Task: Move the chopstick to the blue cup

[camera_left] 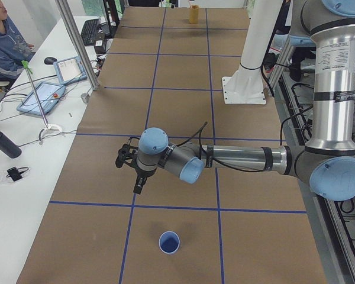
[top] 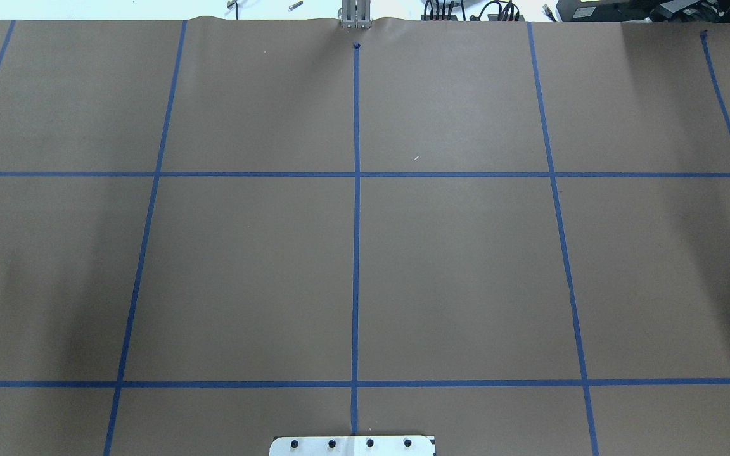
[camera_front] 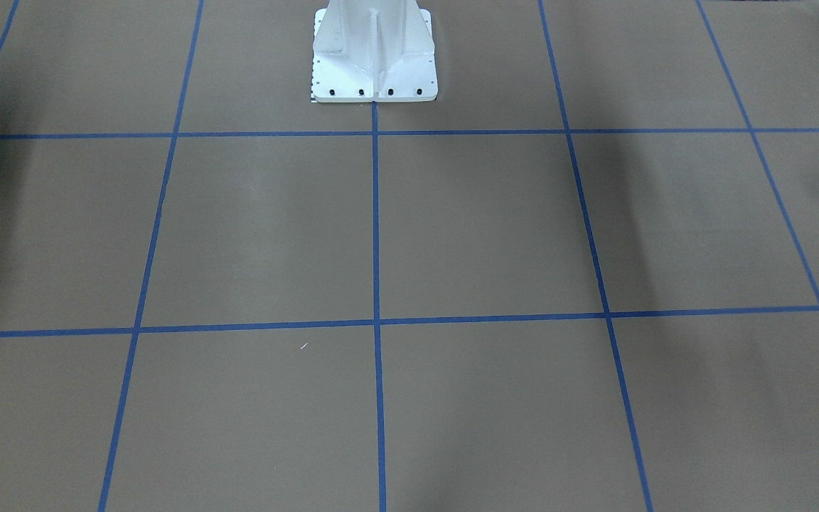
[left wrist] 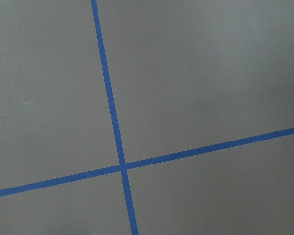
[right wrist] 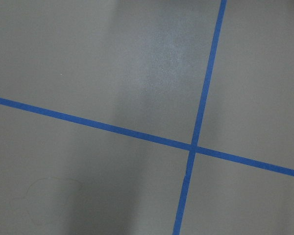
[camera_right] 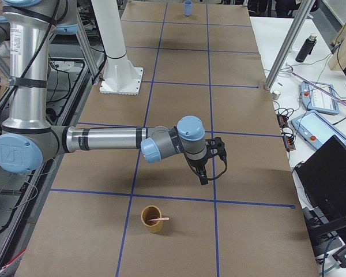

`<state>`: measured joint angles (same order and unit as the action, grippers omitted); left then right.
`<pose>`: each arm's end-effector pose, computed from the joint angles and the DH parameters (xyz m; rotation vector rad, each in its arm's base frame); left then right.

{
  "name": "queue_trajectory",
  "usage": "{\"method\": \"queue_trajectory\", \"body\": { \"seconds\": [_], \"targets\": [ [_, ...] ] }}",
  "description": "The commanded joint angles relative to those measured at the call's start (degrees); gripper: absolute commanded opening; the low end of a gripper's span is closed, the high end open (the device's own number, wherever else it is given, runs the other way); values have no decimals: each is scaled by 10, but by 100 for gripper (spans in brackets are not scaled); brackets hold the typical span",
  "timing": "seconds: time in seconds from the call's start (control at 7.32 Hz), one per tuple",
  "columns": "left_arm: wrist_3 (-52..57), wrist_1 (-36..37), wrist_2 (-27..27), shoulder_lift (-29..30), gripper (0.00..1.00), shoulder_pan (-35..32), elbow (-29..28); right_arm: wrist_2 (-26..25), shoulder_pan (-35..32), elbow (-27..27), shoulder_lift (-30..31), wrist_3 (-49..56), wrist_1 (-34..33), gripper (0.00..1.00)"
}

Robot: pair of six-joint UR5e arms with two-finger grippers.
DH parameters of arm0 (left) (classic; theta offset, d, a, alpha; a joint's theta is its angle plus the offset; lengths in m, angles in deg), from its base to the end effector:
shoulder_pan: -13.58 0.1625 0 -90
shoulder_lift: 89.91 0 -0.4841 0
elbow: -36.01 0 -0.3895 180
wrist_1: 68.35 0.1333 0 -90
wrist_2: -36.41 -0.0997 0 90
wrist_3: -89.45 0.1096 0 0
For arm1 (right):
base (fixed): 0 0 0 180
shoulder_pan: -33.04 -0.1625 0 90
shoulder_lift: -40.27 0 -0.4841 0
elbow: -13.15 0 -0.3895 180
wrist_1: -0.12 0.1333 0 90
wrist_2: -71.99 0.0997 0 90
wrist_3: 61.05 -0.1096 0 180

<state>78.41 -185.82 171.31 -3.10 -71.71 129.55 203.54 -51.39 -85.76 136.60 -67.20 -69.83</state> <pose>-0.0158 -0.4899 0.6656 0.3503 0.8226 0.0872 0.0157 -0.4630 0.6635 0.3024 -0.7503 -0.1336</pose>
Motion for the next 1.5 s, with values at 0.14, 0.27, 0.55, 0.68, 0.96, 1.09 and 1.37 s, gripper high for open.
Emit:
{"method": "queue_trajectory", "body": {
  "seconds": [0.14, 0.27, 0.55, 0.68, 0.96, 1.09, 1.37],
  "targets": [
    [-3, -1, 6, -2, 99, 1, -2, 1, 1, 0, -5, -2, 14, 100],
    [-2, 0, 6, -3, 99, 1, -3, 1, 1, 9, 4, -2, 64, 100],
    [51, -3, 6, -22, 98, -1, -15, 4, 2, 24, 18, -7, 115, 100],
    [127, 2, 0, -19, 98, -1, -44, 5, 3, 26, 18, -9, 115, 100],
    [277, 4, 2, 8, 98, -60, -155, 9, 4, 27, 18, -10, 114, 100],
    [311, 4, 2, 17, 98, -91, -193, 18, 5, 27, 18, -25, 114, 100],
    [356, 10, 3, 27, 98, -124, -249, 19, 7, 27, 16, -35, 115, 100]
  ]
}}
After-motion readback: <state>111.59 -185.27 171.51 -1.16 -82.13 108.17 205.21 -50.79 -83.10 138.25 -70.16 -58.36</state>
